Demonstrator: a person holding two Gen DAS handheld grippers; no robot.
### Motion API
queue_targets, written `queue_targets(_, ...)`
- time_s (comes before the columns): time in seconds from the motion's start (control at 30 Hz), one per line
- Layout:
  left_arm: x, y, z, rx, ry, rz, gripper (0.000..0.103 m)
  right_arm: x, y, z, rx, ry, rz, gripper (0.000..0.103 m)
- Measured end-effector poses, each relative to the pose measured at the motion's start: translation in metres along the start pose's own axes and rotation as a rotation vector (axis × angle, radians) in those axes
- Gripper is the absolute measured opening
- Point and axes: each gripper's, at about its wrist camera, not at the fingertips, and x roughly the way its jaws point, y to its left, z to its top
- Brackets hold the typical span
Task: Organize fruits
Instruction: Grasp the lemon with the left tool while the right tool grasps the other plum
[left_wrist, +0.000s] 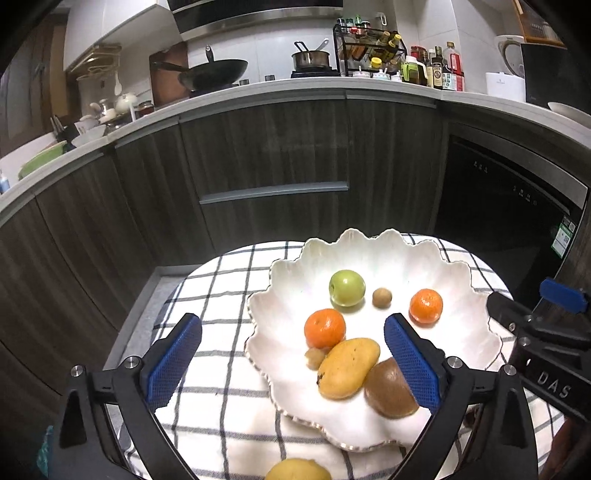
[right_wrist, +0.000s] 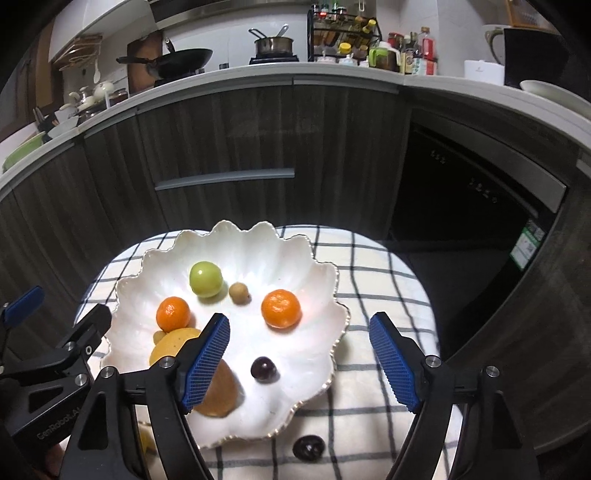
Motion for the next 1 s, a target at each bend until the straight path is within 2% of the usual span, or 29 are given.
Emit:
queue_targets(0.33, -0.030, -0.002, -0.023, -0.016, -0.008, 0.012, 0.102, -0.026, -0.014, -0.025, 0.056, -0.011, -0.034, 0.079)
queue_targets(0.7, -0.032, -0.005, -0.058, -0.024, 0.051, -0.006, 0.102, -0.022, -0.018, -0.060, 0.068, 0.046, -0.057, 0.079)
queue_targets(1.0, -0.036, 0.001, -0.081, -0.027, 0.050, 0.016, 0.102, -0.016, -0.016, -0.082, 0.042, 0.083, -0.083, 0.079)
